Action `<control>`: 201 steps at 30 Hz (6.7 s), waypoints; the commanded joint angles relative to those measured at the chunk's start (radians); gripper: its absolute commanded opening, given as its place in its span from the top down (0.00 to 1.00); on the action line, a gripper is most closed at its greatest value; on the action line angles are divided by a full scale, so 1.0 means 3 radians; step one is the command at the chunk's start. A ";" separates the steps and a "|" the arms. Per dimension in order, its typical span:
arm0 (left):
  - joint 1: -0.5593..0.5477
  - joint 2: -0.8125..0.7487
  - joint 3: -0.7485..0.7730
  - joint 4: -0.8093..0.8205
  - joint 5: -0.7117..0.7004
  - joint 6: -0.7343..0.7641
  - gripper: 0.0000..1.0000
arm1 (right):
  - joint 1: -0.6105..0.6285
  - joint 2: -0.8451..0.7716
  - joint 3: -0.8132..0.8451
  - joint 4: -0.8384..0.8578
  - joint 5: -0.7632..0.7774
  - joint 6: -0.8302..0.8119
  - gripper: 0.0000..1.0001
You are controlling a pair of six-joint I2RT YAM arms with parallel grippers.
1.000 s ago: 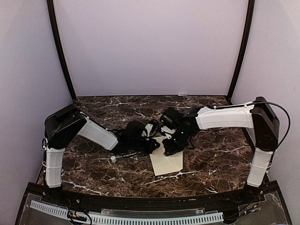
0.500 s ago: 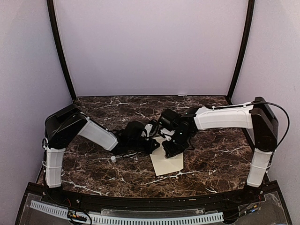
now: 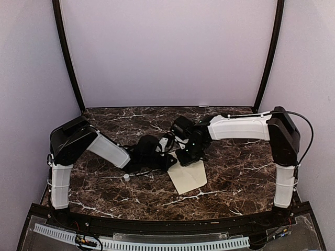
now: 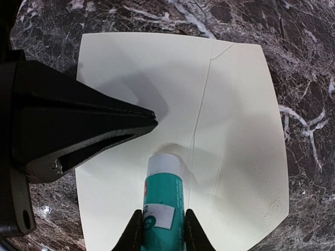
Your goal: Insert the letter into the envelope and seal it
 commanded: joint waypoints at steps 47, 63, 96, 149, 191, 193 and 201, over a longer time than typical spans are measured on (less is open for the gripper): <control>-0.0019 0.0117 -0.0149 -0.0279 -0.0025 0.0033 1.00 | -0.0053 -0.0161 -0.0437 -0.0028 -0.0457 -0.0190 1.00; -0.0022 0.0118 -0.0135 -0.0230 0.0015 0.0075 1.00 | 0.0054 -0.0477 -0.0670 -0.0302 -0.0828 -0.0261 1.00; -0.0022 0.0129 -0.0166 -0.0162 0.0092 0.0091 1.00 | -0.0099 -0.0019 -0.0332 -0.0171 -0.0517 -0.0386 1.00; -0.0033 0.0025 -0.0070 -0.0297 0.0005 0.0041 1.00 | -0.0317 -0.0077 -0.0296 0.0766 -0.0437 -0.0277 1.00; -0.0024 -0.0822 0.0329 -0.1358 -0.0530 0.0419 0.89 | -0.0447 -0.1369 -0.3946 0.4848 0.0878 0.0045 0.78; -0.0026 -0.0868 0.0238 -0.1333 -0.0541 0.0396 0.89 | -0.0446 -0.1374 -0.3996 0.4859 0.0835 0.0065 0.75; -0.0026 -0.0992 -0.0092 -0.1238 -0.0555 0.0309 0.90 | -0.0445 -0.1489 -0.3997 0.4757 0.0757 0.0077 0.64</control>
